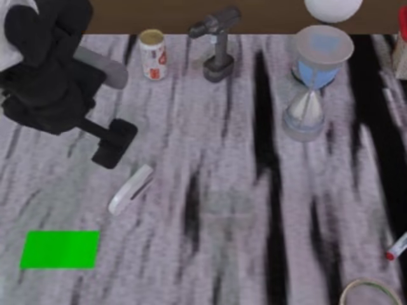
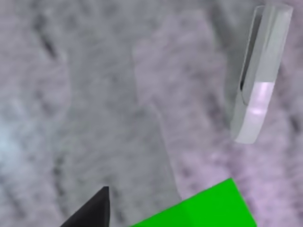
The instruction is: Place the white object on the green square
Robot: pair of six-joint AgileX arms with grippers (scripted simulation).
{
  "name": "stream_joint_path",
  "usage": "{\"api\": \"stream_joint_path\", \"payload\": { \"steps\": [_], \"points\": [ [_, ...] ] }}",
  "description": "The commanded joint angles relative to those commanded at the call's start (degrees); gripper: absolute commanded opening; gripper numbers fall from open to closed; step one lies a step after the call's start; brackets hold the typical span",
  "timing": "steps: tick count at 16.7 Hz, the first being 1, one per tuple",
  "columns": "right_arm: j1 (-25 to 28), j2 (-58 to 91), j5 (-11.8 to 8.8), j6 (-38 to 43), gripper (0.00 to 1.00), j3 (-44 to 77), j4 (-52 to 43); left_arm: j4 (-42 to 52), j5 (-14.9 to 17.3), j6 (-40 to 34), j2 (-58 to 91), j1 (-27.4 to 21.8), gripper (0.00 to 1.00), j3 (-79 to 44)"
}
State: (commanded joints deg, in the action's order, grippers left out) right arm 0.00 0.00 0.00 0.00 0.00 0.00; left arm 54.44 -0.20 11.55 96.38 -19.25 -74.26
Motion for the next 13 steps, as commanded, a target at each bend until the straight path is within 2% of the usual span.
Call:
{"api": "stream_joint_path", "payload": {
  "steps": [6, 13],
  "points": [
    [0.0, 0.0, 0.0, 0.0, 1.0, 0.0, 0.0, 9.6, 0.2, 2.2, 18.0, -3.8, 1.0, -15.1],
    [0.0, 0.0, 0.0, 0.0, 1.0, 0.0, 0.0, 10.4, 0.2, 2.4, 19.4, -3.8, 1.0, -16.5]
  ]
}}
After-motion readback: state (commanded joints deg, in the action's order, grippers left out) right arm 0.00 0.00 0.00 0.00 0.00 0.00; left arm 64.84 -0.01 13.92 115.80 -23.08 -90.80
